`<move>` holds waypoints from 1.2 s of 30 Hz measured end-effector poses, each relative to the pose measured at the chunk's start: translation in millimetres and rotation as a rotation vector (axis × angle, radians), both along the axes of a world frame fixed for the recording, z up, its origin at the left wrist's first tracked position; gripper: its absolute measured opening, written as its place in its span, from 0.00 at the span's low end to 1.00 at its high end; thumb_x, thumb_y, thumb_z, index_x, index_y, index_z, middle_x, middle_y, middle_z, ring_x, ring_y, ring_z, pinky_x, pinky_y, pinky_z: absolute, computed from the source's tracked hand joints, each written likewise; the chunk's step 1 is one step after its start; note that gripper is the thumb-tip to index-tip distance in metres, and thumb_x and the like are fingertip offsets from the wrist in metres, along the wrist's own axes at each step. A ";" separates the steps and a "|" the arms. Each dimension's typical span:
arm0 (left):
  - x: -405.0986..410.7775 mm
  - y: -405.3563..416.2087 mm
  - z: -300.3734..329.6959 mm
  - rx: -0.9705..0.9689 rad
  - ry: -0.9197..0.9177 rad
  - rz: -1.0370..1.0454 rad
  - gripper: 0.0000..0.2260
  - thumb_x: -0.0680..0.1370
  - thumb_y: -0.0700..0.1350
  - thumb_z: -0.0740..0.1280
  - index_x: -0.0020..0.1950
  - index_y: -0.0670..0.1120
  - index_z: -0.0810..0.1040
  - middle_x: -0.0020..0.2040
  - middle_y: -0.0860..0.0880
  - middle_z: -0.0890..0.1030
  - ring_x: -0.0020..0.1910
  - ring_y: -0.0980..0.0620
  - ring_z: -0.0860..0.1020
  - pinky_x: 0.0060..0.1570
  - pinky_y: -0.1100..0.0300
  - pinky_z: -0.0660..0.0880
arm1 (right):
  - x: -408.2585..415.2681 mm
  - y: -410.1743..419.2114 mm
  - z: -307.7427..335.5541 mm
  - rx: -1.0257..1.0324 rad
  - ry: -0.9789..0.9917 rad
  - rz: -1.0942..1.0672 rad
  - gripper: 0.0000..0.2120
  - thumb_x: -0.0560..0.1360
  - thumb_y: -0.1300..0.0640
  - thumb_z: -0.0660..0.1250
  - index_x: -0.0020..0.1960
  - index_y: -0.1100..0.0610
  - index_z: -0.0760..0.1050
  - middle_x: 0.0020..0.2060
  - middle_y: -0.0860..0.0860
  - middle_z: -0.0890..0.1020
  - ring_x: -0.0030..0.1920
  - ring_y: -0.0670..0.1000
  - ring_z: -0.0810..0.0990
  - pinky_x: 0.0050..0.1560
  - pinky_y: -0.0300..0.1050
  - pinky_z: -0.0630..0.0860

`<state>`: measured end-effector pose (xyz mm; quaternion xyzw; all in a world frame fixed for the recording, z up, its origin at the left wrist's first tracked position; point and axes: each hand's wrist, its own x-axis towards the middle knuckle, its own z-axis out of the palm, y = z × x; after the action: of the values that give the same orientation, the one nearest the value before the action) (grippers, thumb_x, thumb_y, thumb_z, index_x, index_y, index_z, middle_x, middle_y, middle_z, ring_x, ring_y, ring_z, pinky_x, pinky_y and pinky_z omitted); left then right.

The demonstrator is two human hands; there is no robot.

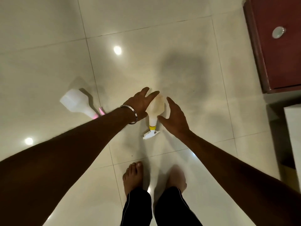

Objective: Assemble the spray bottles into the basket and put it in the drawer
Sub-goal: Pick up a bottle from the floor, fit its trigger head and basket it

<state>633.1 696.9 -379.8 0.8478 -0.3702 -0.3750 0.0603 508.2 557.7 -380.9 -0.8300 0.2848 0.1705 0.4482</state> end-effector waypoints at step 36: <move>-159.0 50.4 137.2 0.029 0.338 0.460 0.18 0.71 0.29 0.69 0.60 0.31 0.77 0.56 0.28 0.79 0.54 0.36 0.82 0.47 0.47 0.81 | 3.2 -55.0 248.2 1.042 0.107 -0.820 0.37 0.65 0.29 0.71 0.62 0.55 0.78 0.50 0.61 0.86 0.48 0.57 0.86 0.48 0.51 0.82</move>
<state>474.1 747.2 -242.5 0.8358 -0.1474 -0.4926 0.1926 511.3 502.7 -132.7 -0.3197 0.4798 0.1426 0.8045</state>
